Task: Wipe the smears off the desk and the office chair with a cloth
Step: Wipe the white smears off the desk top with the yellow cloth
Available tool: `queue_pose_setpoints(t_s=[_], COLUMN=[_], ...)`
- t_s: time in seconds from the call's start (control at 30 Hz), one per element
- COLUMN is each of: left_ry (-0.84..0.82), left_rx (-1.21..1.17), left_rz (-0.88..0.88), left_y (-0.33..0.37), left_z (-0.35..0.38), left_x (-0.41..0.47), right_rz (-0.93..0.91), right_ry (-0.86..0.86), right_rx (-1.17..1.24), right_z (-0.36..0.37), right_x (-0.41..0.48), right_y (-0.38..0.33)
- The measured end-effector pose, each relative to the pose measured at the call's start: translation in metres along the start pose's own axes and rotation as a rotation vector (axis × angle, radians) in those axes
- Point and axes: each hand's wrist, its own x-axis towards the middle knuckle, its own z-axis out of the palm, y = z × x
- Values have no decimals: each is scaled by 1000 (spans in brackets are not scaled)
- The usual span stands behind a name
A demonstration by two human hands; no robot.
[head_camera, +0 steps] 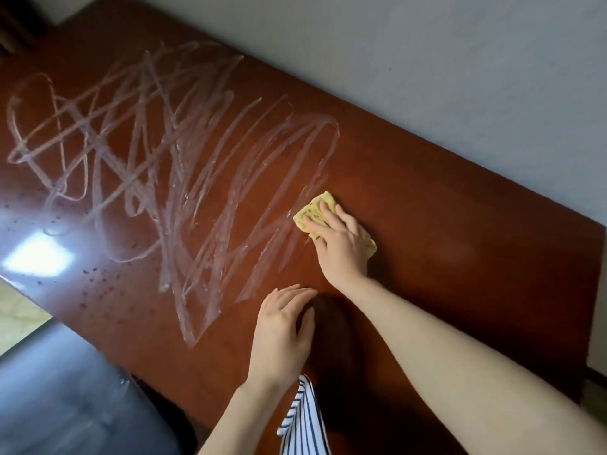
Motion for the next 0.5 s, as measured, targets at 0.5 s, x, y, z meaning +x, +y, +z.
queue_pose_setpoints(t_s=[0.5], left_ry=[295], left_rx=[6], left_rz=[-437], left_y=[6], left_z=[-4], left_x=[-123], right_rz=[-569], right_ry=[-302], right_rx=[-27], right_z=[10], right_x=[-161], right_y=[4])
